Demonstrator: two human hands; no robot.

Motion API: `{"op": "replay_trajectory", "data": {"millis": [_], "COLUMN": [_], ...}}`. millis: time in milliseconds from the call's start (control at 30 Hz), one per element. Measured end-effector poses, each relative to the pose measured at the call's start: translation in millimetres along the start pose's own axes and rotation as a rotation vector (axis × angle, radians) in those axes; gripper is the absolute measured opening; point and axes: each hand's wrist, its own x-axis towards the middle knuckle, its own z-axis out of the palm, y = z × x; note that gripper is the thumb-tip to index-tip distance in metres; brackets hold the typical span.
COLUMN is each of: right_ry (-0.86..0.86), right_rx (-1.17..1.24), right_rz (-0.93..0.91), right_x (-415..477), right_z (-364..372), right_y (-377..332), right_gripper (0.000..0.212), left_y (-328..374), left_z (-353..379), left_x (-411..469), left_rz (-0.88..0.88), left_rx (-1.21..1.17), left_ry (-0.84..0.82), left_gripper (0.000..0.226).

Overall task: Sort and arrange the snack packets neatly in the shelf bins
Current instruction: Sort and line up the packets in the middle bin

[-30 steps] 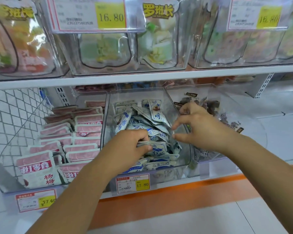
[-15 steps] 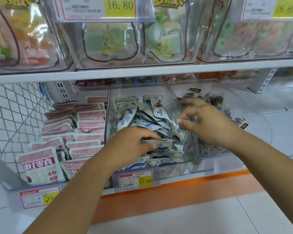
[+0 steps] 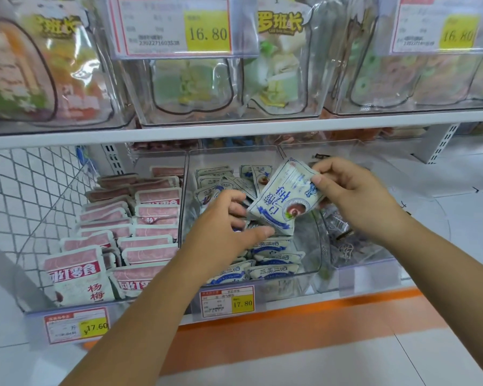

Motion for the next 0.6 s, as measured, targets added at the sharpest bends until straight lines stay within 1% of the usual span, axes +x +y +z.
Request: {"op": "replay_trajectory", "data": {"millis": [33,67,100,167,200,233,300,333,400,433,467,533,567,600], "right_ry": [-0.010,-0.026,-0.044,-0.075,-0.089,-0.108,-0.177,-0.208,-0.196,-0.150,-0.089,0.010,0.018,-0.015], "right_rx": [0.016,0.014,0.002,-0.019,-0.025,-0.029,-0.054,-0.123,-0.278,-0.281,-0.216,0.026,0.105,0.105], "right_rz": [-0.004,-0.013,-0.022,-0.047,-0.058,-0.065,-0.069,-0.093,-0.161,-0.173,-0.160,-0.092,-0.079,-0.081], "right_x": [-1,-2,-3,-4,-3,-4,-6,-7,-8,-7,-7,-6,-6,-6], "right_z": [1,1,2,3,4,4,4,4,7,9,11,15,18,19], "right_y": [-2,-2,-3,-2,0,-1,-7,-10,-15,-15,-16,-15,-14,-13], "right_gripper": [0.009,0.008,0.008,0.012,0.017,0.023,0.034,0.037,0.035,0.029,0.024,0.019,0.019,0.019], "left_y": [2,4,4,4,3,2,1,3,10,15,17,20,20,18], "left_z": [-1,-1,-1,1,2,3,3,2,-2,-3,-5,-7,-7,-8], "left_x": [0,0,0,0,0,0,1,0,-3,-3,-3,-3,-2,-1], "left_rz": [0.012,0.026,0.046,0.080,0.083,0.086,0.106,0.143,0.243,0.267,0.249,0.141,0.104,0.099], "left_rx": [-0.017,-0.007,0.024,0.075,0.060,0.031,0.001,0.016,0.068,0.048,-0.017,-0.209,-0.251,-0.232], "left_ry": [0.016,0.017,0.006,-0.013,-0.005,0.015,0.075,0.106,0.164,0.184,0.193,0.145,0.120,0.112], "left_gripper": [0.065,0.064,0.057,0.026,0.014,0.012,0.013,0.011,0.010,0.011,0.016,0.031,0.034,0.034]}}
